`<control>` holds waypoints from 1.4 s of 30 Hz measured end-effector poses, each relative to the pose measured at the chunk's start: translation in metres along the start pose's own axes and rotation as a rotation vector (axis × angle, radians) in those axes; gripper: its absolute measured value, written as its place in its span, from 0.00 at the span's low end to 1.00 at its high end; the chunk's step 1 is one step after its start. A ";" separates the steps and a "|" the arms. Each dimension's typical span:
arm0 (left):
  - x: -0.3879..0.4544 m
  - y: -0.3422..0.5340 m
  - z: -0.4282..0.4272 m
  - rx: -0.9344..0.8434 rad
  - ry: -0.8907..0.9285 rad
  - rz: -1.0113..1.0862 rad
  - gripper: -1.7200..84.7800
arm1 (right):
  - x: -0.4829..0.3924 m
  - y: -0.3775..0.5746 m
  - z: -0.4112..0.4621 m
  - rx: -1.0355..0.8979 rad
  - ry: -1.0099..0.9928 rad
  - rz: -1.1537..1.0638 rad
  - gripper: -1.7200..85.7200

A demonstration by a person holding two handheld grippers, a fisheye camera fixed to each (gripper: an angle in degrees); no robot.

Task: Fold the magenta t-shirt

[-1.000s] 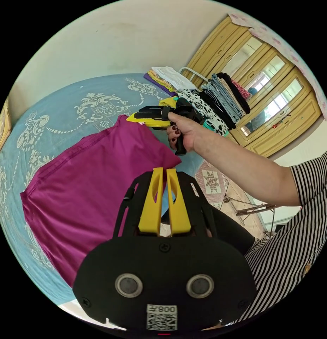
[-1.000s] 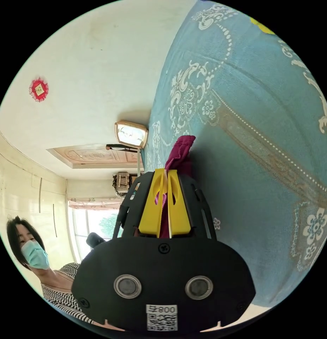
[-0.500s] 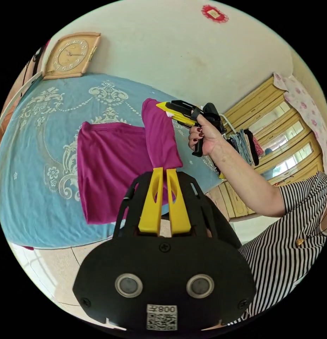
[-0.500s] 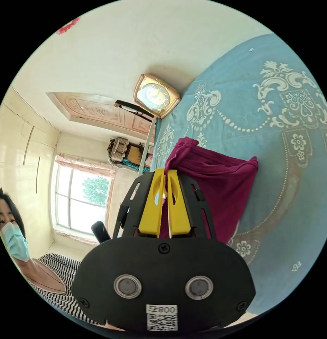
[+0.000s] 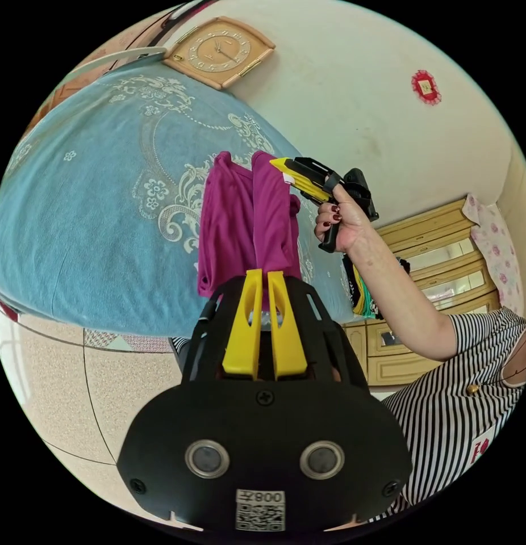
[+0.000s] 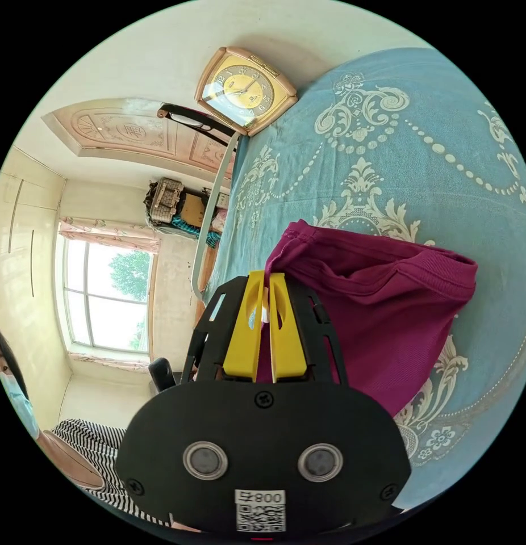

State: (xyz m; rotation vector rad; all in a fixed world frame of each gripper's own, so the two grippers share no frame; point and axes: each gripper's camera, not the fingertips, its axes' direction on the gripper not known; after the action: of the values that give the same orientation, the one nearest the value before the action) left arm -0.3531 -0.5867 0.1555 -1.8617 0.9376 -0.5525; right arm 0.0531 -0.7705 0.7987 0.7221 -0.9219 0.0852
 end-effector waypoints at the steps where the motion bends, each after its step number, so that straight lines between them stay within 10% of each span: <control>1: -0.008 0.000 -0.004 0.006 0.007 -0.022 0.04 | -0.001 -0.001 0.004 -0.004 0.004 0.000 0.03; 24: -0.054 0.029 -0.030 0.023 0.036 -0.162 0.03 | 0.010 0.019 0.040 -0.077 -0.037 -0.074 0.04; 42: 0.146 0.051 0.127 -0.451 -0.232 0.665 0.08 | 0.145 0.239 -0.058 -0.024 -0.185 0.296 0.09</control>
State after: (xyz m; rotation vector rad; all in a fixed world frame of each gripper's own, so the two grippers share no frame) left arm -0.1943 -0.6466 0.0502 -1.7872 1.5103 0.2967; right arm 0.0965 -0.5863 1.0122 0.5735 -1.2012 0.2714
